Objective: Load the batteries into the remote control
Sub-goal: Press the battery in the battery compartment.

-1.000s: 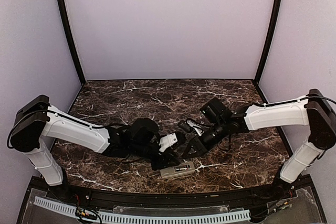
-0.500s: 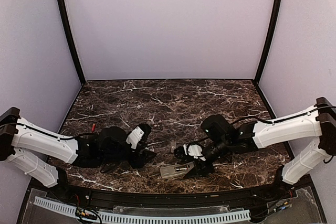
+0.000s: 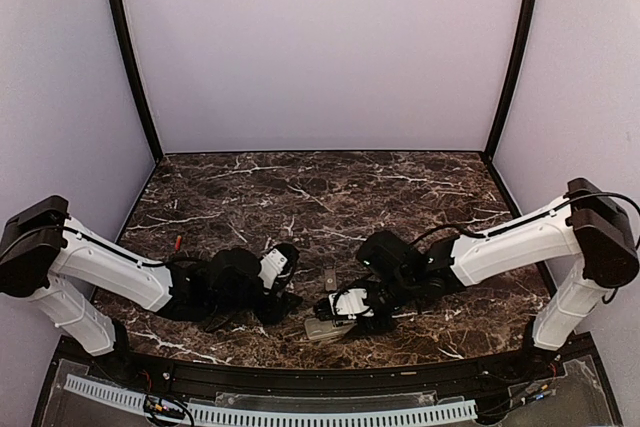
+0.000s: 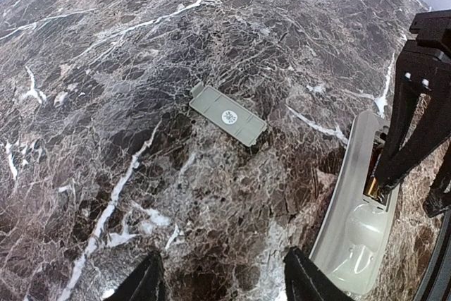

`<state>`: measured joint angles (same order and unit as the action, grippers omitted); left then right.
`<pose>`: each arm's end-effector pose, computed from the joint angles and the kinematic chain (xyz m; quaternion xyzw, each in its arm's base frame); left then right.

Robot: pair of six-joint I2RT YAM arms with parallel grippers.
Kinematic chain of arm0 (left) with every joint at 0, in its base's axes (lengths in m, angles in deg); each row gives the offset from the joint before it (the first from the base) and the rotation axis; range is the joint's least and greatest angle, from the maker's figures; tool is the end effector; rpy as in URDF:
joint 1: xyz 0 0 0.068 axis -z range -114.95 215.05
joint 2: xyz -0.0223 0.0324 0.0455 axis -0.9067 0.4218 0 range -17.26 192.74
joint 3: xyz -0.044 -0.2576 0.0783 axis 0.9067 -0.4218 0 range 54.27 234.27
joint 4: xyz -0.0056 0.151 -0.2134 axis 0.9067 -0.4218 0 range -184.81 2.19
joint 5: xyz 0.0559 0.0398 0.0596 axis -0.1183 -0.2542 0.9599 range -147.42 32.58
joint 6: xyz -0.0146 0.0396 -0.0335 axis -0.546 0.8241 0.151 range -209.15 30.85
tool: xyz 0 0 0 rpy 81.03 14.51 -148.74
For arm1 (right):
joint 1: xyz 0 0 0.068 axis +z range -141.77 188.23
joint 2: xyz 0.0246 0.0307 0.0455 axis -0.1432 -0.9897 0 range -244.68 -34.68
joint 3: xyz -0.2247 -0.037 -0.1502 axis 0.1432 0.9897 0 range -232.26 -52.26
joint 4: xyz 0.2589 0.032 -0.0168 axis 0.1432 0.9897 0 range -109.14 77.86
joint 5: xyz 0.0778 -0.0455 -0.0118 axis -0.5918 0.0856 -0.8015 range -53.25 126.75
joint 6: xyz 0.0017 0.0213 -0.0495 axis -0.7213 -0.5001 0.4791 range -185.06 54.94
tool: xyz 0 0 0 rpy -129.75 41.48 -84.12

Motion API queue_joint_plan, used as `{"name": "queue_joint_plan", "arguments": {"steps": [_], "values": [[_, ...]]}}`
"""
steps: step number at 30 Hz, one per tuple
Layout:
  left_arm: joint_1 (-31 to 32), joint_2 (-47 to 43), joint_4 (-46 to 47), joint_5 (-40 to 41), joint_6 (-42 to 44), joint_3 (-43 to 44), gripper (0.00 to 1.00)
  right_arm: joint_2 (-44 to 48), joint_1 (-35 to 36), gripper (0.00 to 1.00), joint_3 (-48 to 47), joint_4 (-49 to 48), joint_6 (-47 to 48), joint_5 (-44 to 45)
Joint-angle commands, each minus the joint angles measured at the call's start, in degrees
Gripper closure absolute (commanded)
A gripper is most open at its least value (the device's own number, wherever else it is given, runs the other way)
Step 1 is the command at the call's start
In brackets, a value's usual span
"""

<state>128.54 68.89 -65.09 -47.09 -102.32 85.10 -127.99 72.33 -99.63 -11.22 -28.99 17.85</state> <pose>0.1319 -0.2502 0.1508 0.3322 0.8091 -0.2347 0.4242 0.1260 0.2858 0.1558 -0.7519 0.5627 0.2255 0.2591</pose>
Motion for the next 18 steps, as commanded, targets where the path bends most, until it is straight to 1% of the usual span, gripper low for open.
{"name": "queue_joint_plan", "arguments": {"steps": [1,5,13,15,18], "values": [[-0.19,0.02,0.95,0.42,1.30,0.85,0.43,-1.63,1.07,0.49,-1.49,2.85,2.30,3.31],[-0.20,0.35,1.24,0.08,1.83,0.89,0.43,-1.94,1.53,0.53,-1.58,3.46,2.60,4.42],[-0.20,1.12,1.22,-0.36,2.24,1.33,0.43,-4.48,1.79,0.54,-3.30,5.44,2.51,6.45],[-0.15,1.24,1.25,-0.51,2.38,1.34,0.43,-5.09,2.03,0.56,-3.78,5.80,2.51,6.91],[-0.20,1.57,1.21,-0.57,2.56,1.63,0.43,-6.17,2.43,0.62,-4.53,6.74,2.52,7.33]]}}
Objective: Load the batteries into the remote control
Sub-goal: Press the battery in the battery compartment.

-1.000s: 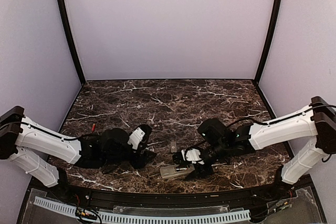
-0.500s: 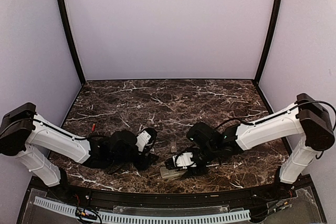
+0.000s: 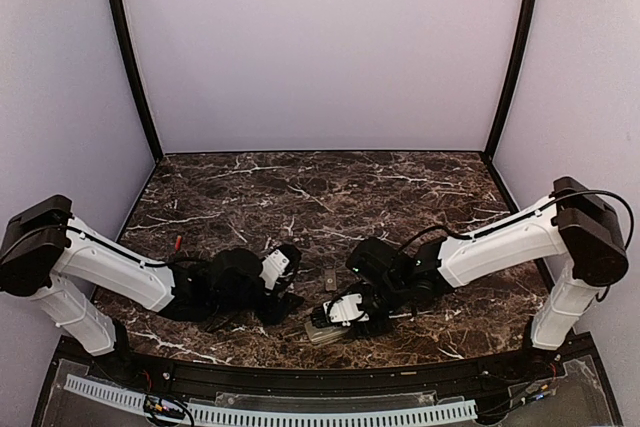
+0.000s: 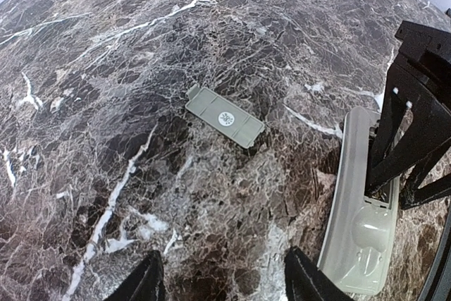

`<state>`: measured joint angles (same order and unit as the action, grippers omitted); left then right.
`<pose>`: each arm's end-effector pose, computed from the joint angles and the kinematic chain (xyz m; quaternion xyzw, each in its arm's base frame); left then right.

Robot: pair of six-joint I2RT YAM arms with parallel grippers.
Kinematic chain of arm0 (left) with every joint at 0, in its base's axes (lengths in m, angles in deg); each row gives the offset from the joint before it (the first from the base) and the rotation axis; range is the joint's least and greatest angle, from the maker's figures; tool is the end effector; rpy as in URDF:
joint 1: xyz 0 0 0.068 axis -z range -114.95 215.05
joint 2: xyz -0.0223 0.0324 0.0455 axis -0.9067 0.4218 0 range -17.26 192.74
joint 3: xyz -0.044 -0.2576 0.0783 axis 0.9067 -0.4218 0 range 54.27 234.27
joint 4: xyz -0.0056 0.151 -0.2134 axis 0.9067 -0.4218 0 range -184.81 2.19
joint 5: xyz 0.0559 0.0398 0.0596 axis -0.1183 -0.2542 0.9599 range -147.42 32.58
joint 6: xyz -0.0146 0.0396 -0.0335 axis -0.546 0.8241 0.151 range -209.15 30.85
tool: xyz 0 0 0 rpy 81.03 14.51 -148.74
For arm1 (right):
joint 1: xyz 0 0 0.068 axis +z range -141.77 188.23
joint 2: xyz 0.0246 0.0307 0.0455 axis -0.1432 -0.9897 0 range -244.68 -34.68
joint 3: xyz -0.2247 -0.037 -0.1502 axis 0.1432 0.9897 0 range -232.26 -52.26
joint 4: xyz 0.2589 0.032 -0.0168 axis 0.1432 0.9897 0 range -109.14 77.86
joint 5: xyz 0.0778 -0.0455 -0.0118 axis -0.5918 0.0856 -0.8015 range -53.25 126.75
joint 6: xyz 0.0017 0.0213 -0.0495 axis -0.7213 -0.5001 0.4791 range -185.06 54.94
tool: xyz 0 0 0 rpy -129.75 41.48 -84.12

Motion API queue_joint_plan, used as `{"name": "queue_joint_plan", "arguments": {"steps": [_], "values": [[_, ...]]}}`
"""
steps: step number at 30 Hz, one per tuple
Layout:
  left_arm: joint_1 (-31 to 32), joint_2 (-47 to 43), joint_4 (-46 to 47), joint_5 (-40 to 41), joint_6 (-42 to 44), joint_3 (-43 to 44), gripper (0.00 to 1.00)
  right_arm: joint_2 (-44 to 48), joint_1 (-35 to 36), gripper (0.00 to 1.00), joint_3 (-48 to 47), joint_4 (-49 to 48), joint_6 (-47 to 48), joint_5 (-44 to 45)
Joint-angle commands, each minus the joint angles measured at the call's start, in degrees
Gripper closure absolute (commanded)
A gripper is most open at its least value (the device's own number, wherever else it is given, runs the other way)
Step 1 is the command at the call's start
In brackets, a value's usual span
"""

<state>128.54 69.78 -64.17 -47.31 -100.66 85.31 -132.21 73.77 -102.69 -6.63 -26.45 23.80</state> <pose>0.1328 -0.2524 0.1492 0.3442 0.8031 -0.2311 0.4280 0.1253 0.2948 0.1428 -0.7745 0.5661 0.1664 0.2280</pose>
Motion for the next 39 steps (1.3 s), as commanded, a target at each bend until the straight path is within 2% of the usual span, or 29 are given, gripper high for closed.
{"name": "queue_joint_plan", "arguments": {"steps": [1,8,14,17,19,21,39], "values": [[-0.20,0.76,0.23,-0.42,0.95,1.44,0.43,-2.02,1.14,0.64,-1.50,2.34,-0.06,1.50],[-0.18,1.23,0.20,-0.73,1.54,1.77,0.43,-1.14,1.31,0.81,-1.31,3.18,-0.42,2.21],[-0.20,1.63,-0.06,-0.79,1.74,2.17,0.43,-1.27,1.38,0.84,-1.63,3.42,-0.68,2.46],[-0.20,1.77,-0.09,-0.98,1.89,2.24,0.43,-1.51,1.40,0.82,-2.17,3.81,-0.88,2.32],[-0.19,1.97,-0.14,-1.04,2.00,2.40,0.43,-1.14,1.36,0.74,-2.59,4.07,-0.97,2.34],[-0.16,2.15,-0.33,-1.24,2.11,2.62,0.43,-0.42,1.39,0.71,-2.96,3.99,-1.11,2.22],[-0.20,1.34,-0.33,-0.99,2.62,2.45,0.43,5.35,0.65,0.61,-4.24,3.19,-3.04,0.02]]}}
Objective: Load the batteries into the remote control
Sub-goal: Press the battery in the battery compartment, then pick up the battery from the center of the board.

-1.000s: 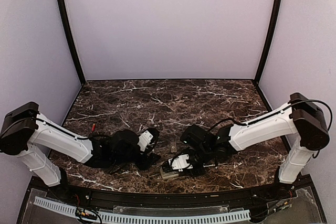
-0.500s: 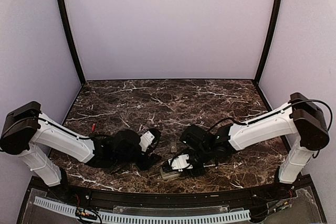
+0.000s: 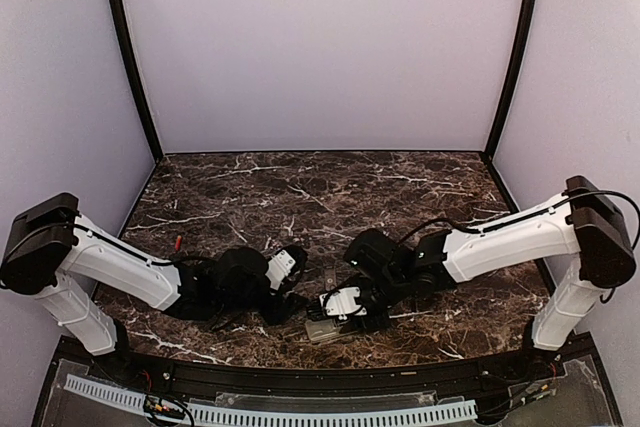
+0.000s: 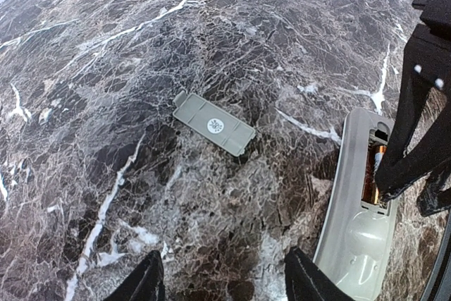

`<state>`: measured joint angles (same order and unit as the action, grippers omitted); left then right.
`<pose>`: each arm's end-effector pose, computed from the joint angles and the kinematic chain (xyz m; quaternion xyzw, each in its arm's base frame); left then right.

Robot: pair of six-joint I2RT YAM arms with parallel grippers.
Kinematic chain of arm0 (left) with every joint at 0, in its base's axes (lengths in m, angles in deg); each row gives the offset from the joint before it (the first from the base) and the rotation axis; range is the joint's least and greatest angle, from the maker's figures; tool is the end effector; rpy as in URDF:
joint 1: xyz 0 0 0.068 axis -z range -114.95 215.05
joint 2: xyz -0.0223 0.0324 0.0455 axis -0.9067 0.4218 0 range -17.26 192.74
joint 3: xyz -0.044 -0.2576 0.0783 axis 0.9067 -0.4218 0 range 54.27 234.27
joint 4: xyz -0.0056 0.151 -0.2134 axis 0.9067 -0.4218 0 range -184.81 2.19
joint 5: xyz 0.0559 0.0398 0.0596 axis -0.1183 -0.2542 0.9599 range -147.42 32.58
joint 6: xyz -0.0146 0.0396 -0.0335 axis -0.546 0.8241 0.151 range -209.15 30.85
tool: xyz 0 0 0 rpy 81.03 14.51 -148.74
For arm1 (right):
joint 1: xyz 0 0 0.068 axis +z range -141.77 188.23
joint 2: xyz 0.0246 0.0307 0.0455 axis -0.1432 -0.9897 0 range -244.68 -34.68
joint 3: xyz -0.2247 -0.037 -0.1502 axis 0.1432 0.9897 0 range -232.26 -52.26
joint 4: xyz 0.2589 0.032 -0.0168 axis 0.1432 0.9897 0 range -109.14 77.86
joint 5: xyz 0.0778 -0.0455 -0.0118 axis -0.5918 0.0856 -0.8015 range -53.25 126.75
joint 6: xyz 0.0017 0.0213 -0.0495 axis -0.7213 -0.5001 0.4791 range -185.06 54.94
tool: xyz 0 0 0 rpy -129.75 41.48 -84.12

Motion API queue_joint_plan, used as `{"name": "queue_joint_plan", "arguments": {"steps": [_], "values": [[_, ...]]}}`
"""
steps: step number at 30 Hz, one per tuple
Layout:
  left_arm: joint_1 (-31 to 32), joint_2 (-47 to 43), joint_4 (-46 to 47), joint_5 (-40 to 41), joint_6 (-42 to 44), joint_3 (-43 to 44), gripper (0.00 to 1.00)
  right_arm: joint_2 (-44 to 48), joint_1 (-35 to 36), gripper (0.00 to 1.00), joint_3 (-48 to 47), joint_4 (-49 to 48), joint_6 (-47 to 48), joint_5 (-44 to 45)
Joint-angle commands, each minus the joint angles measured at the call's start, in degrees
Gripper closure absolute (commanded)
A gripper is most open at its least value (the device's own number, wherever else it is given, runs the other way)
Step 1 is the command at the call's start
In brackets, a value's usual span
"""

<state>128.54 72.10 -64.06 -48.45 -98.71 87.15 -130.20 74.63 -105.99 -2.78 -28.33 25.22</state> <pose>0.1362 -0.2607 0.1473 0.3633 0.7969 -0.2293 0.4248 0.1238 0.3010 0.1653 -0.7665 0.5732 0.1632 0.2392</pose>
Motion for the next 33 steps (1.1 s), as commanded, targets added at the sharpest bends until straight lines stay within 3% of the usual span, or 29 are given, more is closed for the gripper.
{"name": "queue_joint_plan", "arguments": {"steps": [1,9,13,17,22,27,33], "values": [[-0.16,-1.30,-0.45,0.60,0.72,0.61,0.43,4.09,-0.70,0.60,-0.84,-0.99,-1.63,-2.17],[-4.75,-5.16,-5.07,1.44,-3.39,2.01,0.43,10.37,-8.17,0.61,-0.09,-4.40,-11.36,-11.29],[-10.45,-8.87,-15.13,2.89,-7.45,6.41,0.40,12.50,-10.37,0.57,0.55,-6.94,-14.92,-12.89],[-18.07,-12.69,-29.18,6.97,-14.09,11.11,0.23,12.85,-11.81,0.54,0.46,-9.14,-20.41,-8.64],[-32.00,-13.99,-36.02,8.52,-21.28,13.10,0.13,9.84,-13.75,0.53,-4.27,-3.94,-29.42,-4.84],[-45.05,-10.53,-42.38,7.03,-26.10,16.51,0.14,10.71,-14.51,0.53,-2.48,-2.75,-33.13,-4.21],[-52.38,-1.65,-51.48,7.11,-21.10,24.63,0.15,15.85,-14.71,0.53,3.25,-7.14,-33.52,-4.71]]}}
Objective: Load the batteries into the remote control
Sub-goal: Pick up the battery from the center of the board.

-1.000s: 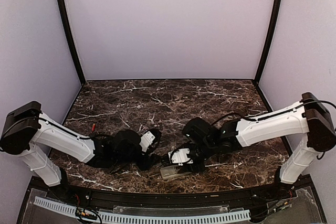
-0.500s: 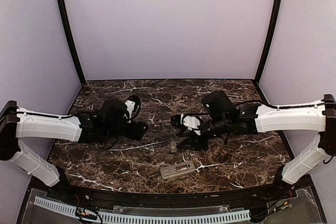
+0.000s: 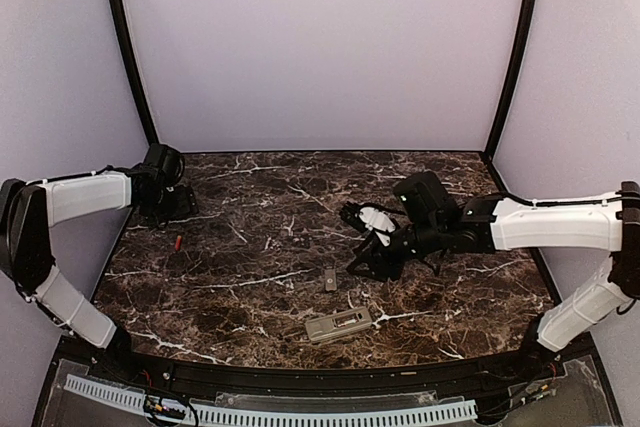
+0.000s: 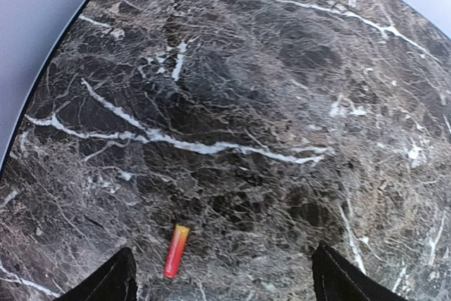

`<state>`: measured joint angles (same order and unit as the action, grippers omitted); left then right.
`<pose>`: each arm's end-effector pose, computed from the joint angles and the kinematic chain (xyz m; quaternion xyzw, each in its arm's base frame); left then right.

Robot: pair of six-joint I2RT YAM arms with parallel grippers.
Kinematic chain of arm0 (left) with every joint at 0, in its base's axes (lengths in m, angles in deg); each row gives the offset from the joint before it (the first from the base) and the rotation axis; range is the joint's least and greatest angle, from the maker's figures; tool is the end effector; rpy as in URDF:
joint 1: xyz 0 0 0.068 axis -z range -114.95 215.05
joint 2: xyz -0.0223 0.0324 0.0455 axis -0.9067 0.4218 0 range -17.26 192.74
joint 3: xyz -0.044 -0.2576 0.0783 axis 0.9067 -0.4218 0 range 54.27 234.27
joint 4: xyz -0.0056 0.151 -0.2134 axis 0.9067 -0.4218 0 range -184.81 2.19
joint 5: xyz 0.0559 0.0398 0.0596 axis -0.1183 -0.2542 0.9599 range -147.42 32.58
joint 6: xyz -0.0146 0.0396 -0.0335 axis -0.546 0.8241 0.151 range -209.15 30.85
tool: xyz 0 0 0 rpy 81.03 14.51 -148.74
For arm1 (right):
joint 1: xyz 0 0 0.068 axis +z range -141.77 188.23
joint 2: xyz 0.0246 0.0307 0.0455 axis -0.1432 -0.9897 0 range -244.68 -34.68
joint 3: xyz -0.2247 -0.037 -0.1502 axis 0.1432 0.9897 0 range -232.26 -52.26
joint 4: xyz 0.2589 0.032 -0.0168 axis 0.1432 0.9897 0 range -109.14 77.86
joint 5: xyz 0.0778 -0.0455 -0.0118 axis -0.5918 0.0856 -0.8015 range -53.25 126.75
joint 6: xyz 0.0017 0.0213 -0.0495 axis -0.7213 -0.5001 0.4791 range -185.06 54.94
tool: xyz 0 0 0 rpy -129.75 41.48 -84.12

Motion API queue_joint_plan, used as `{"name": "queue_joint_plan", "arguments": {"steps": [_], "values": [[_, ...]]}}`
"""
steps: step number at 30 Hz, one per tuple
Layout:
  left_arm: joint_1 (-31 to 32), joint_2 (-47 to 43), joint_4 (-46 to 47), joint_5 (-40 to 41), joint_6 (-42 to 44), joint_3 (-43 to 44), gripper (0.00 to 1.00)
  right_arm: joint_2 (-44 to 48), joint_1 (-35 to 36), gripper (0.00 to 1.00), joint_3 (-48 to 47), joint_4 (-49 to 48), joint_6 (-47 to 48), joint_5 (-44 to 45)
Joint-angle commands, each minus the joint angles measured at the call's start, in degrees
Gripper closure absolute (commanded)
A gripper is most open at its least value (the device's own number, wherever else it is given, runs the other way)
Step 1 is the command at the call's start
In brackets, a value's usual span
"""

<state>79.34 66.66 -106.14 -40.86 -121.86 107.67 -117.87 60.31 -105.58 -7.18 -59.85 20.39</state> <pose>0.2977 -0.0654 0.2219 -0.1983 0.9064 -0.0151 0.3727 0.1836 0.2519 0.2335 -0.4841 0.7653 0.2797 0.3190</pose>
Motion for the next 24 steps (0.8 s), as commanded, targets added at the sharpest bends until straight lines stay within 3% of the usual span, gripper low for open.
{"name": "queue_joint_plan", "arguments": {"steps": [1,11,17,24], "values": [[-3.81,5.88,-10.09,-0.78,2.83,5.40,0.15,4.09,-0.39,0.53,3.39,-3.09,-1.97,-0.24],[-7.97,13.07,-12.16,-4.20,8.39,5.83,0.18,5.73,-0.39,0.53,5.21,-4.09,-1.00,-0.56],[-8.22,16.01,-11.37,-10.15,8.54,5.60,0.33,5.74,-0.40,0.53,5.23,-3.89,-0.75,-0.49],[-8.47,17.94,-11.25,-11.73,7.91,5.81,0.52,6.53,-0.39,0.53,5.59,-3.44,-0.64,0.26]]}}
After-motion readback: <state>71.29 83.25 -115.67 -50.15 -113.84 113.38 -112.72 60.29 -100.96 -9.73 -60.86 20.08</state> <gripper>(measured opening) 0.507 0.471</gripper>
